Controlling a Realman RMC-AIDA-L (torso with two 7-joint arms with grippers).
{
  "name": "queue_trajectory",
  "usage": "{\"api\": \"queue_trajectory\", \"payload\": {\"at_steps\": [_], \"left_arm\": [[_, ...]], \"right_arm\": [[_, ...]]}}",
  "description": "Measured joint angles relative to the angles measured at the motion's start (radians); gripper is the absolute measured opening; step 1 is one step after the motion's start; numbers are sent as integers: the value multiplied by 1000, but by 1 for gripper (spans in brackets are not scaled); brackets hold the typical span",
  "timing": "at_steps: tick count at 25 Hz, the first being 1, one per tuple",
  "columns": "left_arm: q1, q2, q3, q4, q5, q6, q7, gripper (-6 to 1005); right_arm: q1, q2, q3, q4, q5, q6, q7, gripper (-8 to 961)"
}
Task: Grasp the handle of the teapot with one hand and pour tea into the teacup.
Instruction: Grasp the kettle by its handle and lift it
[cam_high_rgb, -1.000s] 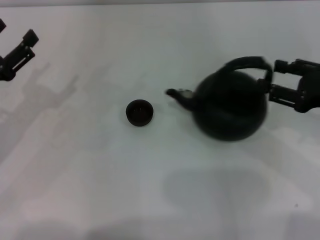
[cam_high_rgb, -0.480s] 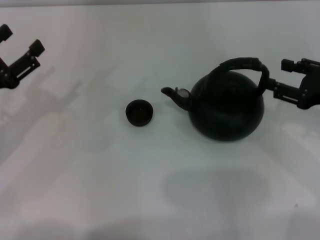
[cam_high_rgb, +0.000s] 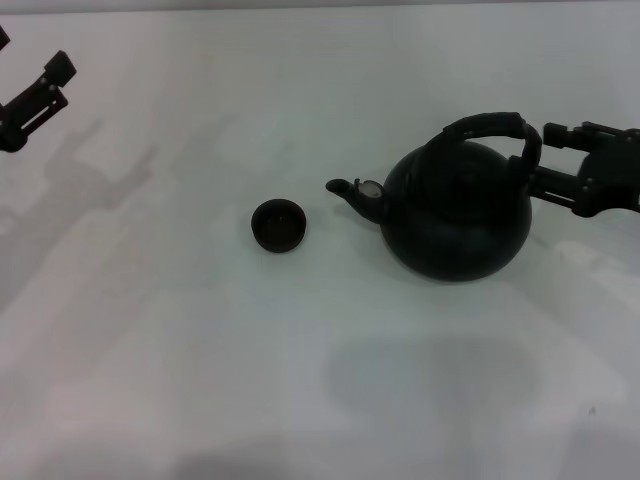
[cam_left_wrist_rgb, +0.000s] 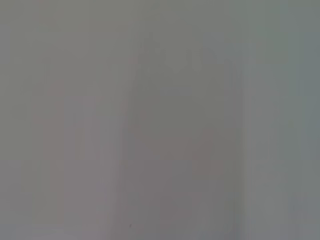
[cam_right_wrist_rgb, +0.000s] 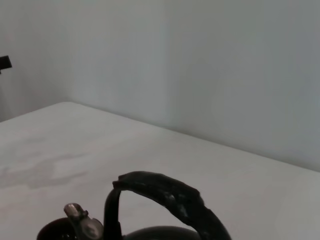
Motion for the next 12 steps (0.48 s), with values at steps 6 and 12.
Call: {"api": "queue_trajectory", "payload": {"at_steps": [6, 12], "left_arm": [[-12, 5, -5, 1, 27, 18, 4, 877], [-10, 11, -5, 1, 29, 26, 4, 875]], "right_arm": [[38, 1, -32, 45, 3, -38, -2, 664], [50, -4, -27, 72, 26, -41, 11, 586]]}}
